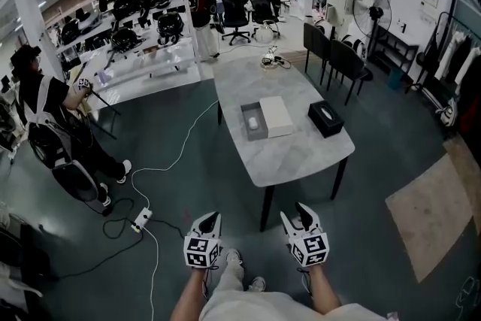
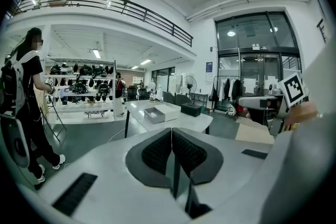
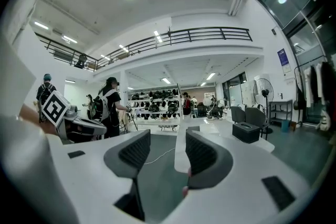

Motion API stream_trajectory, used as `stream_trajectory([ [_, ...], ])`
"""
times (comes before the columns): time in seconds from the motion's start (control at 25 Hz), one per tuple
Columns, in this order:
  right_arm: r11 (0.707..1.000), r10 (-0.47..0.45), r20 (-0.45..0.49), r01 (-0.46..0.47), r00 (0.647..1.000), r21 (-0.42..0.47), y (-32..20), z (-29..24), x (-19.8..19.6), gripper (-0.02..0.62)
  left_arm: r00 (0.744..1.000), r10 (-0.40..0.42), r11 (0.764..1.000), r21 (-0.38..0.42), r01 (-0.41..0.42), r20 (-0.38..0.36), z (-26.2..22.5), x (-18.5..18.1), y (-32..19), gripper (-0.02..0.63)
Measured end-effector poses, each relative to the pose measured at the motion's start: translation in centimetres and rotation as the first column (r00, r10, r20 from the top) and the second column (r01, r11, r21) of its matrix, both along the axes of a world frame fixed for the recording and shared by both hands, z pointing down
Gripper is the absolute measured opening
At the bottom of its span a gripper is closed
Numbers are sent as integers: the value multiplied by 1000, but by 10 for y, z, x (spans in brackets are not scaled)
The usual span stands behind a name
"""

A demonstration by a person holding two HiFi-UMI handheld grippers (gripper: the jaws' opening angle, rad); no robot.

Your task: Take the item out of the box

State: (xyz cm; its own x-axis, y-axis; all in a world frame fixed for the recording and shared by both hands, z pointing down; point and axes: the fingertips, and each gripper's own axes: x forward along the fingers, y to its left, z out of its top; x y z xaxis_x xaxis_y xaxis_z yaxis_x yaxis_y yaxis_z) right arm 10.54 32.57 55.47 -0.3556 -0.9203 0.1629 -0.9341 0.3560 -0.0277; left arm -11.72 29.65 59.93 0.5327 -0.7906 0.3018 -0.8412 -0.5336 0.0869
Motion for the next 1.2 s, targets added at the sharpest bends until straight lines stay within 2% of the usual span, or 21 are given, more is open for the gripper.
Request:
stream_trajectory([
  [0.52, 1000, 7, -20, -8, 1000, -28, -36, 18, -3, 192, 1000, 1, 1000, -25, -1, -6, 21, -2, -35, 15],
  [1.2, 998, 44, -63, -47, 997, -37, -173, 7, -15, 189, 998, 51, 998, -18, -52, -44, 13, -6, -185, 15],
])
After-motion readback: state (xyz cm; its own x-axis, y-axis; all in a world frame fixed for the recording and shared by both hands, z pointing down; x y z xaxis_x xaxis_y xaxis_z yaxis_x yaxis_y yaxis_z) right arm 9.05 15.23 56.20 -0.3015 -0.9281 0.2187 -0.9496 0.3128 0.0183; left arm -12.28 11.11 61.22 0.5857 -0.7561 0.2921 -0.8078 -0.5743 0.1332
